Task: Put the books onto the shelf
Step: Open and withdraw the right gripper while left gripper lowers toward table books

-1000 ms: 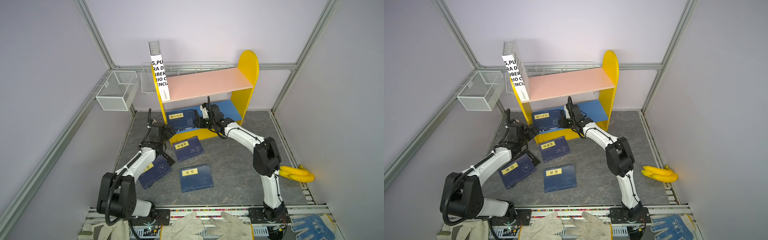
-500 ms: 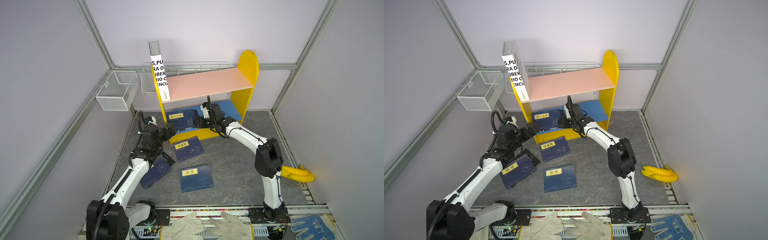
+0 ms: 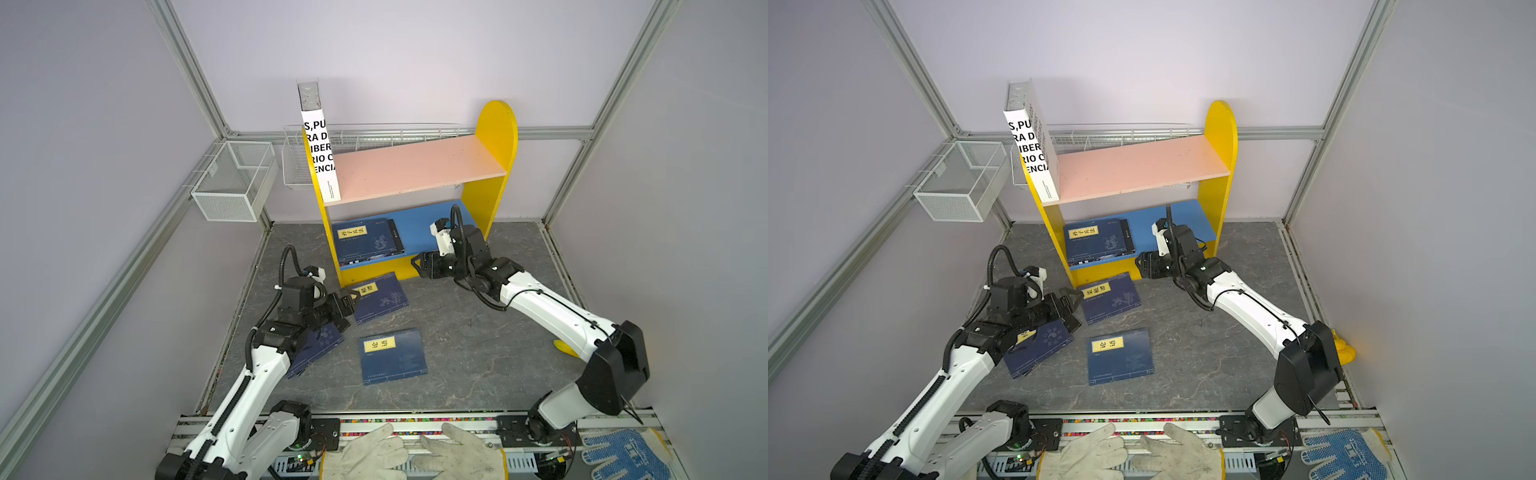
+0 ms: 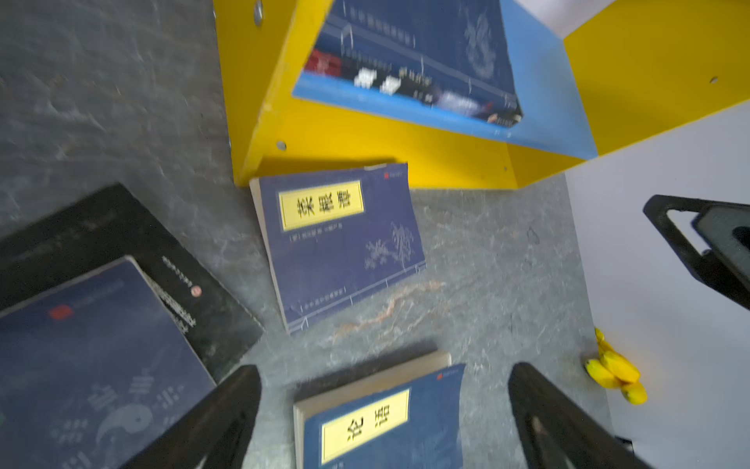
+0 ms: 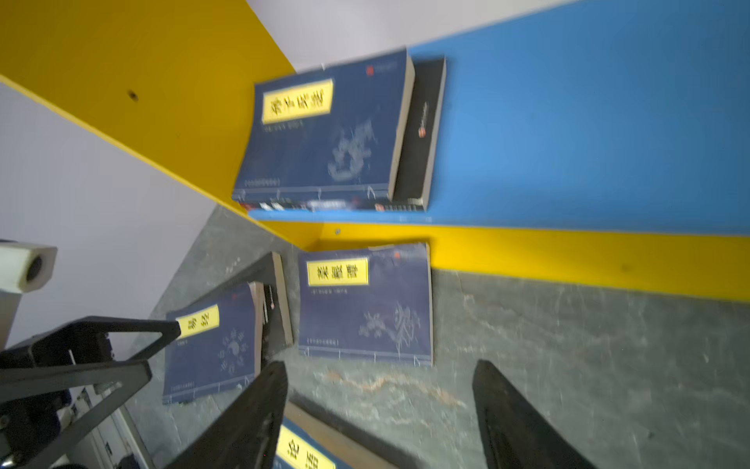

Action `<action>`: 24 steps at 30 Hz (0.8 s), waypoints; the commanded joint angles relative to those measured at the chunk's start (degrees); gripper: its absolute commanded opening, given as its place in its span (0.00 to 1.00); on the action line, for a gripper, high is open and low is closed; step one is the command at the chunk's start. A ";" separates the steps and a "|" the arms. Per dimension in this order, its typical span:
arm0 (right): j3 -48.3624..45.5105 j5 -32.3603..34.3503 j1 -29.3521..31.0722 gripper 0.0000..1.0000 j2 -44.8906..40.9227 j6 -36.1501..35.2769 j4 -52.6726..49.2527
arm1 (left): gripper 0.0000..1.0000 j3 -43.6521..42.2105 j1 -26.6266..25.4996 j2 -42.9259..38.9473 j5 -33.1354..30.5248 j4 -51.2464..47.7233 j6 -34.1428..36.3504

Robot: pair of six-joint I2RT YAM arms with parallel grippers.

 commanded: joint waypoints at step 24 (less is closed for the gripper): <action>-23.68 -7.23 10.36 0.62 3.03 10.79 3.33 | 0.85 -21.23 -16.58 0.49 -6.07 16.01 -20.70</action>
